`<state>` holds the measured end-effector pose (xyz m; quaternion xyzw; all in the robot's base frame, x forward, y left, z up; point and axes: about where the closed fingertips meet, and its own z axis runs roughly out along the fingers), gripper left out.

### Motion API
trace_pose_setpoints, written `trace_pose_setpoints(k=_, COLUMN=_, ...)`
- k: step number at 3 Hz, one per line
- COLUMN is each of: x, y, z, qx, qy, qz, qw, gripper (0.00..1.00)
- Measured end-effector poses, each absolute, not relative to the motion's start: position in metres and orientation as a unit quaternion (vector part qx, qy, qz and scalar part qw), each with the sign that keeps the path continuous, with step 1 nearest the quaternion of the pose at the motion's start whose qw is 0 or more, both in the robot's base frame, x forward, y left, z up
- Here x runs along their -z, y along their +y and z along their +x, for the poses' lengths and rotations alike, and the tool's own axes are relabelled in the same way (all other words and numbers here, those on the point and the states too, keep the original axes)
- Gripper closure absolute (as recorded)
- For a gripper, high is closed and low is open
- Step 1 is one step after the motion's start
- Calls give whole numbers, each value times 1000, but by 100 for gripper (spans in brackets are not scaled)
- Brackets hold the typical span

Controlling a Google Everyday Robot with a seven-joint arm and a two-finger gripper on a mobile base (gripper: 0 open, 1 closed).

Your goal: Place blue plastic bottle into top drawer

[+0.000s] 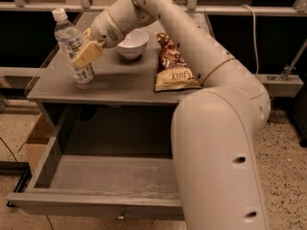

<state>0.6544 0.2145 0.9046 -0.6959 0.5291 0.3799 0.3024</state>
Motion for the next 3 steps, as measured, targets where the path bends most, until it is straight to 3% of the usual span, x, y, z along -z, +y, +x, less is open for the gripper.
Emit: trace_pose_setpoints(k=3, x=-950, y=164, z=585, qx=-335, qy=574, qz=-655, qw=359, gripper=100)
